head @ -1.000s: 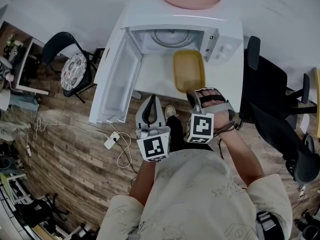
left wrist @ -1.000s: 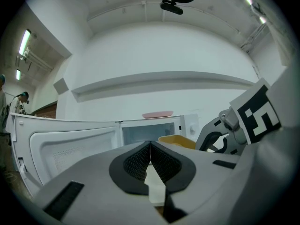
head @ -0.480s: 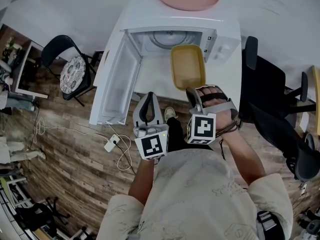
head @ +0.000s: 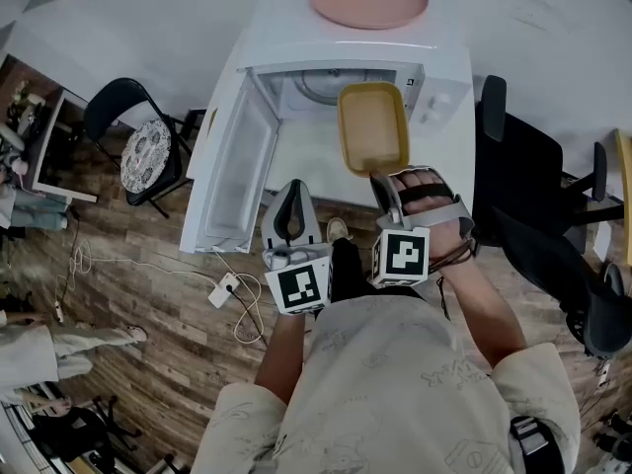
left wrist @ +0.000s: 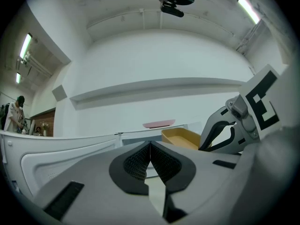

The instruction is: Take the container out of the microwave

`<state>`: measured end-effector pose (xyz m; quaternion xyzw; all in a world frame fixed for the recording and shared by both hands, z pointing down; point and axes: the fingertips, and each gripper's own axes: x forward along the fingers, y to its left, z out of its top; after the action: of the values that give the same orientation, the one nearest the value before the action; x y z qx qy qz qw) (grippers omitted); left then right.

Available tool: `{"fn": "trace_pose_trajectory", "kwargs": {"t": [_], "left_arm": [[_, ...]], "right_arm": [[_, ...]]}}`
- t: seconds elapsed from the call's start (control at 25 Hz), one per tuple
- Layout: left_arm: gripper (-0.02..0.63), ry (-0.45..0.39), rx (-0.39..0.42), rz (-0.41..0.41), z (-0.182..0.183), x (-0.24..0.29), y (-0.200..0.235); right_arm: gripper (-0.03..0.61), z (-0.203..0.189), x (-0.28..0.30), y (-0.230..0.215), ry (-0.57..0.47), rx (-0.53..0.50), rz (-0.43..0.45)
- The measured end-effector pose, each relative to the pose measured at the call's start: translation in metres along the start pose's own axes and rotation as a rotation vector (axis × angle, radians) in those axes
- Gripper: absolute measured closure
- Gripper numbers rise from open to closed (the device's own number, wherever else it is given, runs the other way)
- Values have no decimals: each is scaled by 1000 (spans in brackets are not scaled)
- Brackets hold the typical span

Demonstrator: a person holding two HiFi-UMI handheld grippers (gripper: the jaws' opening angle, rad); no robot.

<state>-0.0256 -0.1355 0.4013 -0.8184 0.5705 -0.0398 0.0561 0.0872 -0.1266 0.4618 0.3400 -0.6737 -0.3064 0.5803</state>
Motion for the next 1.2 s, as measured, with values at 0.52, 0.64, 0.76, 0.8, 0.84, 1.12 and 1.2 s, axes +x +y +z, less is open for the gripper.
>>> {"fn": "trace_pose_trajectory", "kwargs": {"t": [0.52,0.64,0.76,0.8,0.84,1.12,1.2], "left_arm": [[604,-50,-11,-6,7,5,-4],[604,-39,-5,-8,5,5,-5],[604,-43,-4,-9,5,5,-6],[604,-44,-4,-9,5,6,-7],[604,-40,-3,-10,5,6,-7],[604,-44,-6,-15,6,10,-9],[604,-39,-4,-17,5,11,-10]], "right_arm": [[552,-5,-1,-10,-16,48,-77],[552,-7,0,-10,-13,50,-75],[552,-11,0,-10,-5,48,-74],[552,-12,0,-10,-4,47,-74],[552,-13,0,-10,-3,47,-73],[552,-15,0,-10,-1,53,-69],[552,-16,1,-12,-2,53,-72]]}}
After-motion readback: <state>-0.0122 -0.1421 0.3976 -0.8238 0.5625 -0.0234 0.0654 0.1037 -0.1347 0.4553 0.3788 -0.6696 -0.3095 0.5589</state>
